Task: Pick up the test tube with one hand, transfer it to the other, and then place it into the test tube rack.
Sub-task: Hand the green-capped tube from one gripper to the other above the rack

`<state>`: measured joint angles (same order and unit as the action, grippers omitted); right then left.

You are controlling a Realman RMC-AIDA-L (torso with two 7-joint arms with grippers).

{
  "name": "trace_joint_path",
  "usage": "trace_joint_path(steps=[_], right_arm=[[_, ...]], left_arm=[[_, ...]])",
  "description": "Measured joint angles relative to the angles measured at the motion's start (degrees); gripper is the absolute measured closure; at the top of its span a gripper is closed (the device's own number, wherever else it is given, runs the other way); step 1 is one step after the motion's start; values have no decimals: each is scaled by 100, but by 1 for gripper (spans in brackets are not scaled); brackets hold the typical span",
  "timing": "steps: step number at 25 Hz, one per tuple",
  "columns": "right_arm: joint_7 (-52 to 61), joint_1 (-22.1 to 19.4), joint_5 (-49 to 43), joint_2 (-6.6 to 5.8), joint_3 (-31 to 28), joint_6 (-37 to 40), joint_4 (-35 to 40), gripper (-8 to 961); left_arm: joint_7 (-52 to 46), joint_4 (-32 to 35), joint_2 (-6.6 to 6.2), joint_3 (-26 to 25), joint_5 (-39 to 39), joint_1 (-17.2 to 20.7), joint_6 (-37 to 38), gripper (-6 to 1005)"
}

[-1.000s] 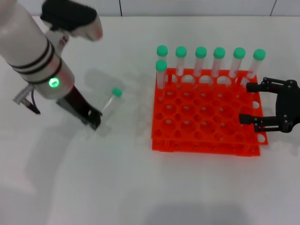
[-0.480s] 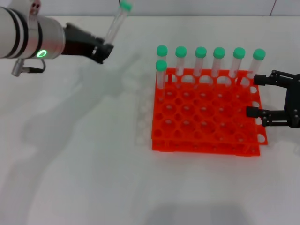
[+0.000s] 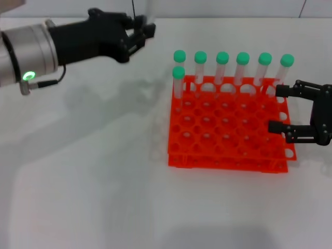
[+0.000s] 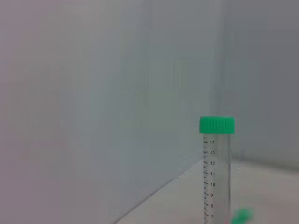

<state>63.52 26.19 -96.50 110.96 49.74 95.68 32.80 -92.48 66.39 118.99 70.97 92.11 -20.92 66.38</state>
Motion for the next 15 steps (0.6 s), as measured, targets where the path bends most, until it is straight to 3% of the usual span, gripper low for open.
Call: trace_joint_path(steps=[3, 6, 9, 11, 15], right_arm=[[5, 6, 0, 18, 0, 55, 6, 95], [36, 38, -1, 37, 0, 76, 9, 95], [50, 48, -1, 53, 0, 111, 35, 95], [90, 47, 0, 53, 0, 130, 50, 95], [247, 61, 42, 21, -2, 147, 61, 96]], left_arm=[[856, -1152, -56, -692, -293, -524, 1174, 797], [1418, -2335, -318, -1122, -267, -1034, 2028, 796], [1726, -3150, -590, -1110, -73, -1444, 2365, 795], [1767, -3361, -628, -1104, 209, -1612, 2392, 794], [1681, -3420, -563, -1132, 620, -1741, 2313, 792]])
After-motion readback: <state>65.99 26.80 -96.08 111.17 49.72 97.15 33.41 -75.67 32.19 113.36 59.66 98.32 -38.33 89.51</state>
